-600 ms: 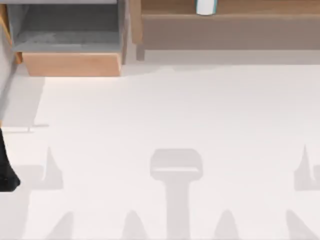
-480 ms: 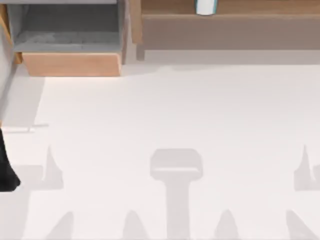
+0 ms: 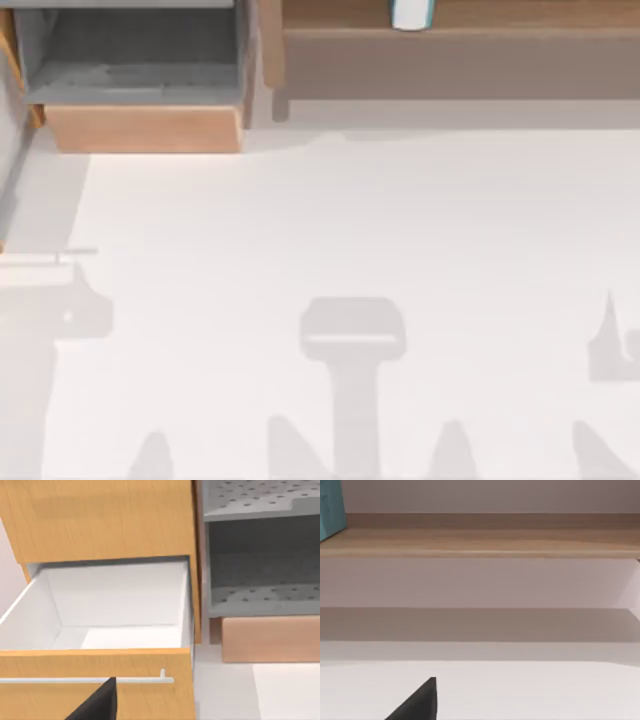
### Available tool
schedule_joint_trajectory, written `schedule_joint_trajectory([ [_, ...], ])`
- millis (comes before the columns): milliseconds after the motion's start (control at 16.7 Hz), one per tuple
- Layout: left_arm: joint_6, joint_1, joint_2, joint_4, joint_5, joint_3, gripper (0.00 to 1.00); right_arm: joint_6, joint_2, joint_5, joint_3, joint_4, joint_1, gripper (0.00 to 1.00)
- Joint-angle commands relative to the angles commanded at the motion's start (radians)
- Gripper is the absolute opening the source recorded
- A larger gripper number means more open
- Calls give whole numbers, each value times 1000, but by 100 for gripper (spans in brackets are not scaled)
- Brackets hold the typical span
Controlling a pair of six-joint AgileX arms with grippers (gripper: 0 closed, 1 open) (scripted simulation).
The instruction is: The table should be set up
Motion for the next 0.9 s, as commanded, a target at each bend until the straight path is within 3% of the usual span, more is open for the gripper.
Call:
schedule_joint_trajectory([
  [480, 243, 189, 794, -420, 39, 791, 100, 0, 0, 0, 0, 0, 0, 100],
  [900, 416, 277, 1525, -833, 58, 1486, 100, 0, 0, 0, 0, 0, 0, 100],
])
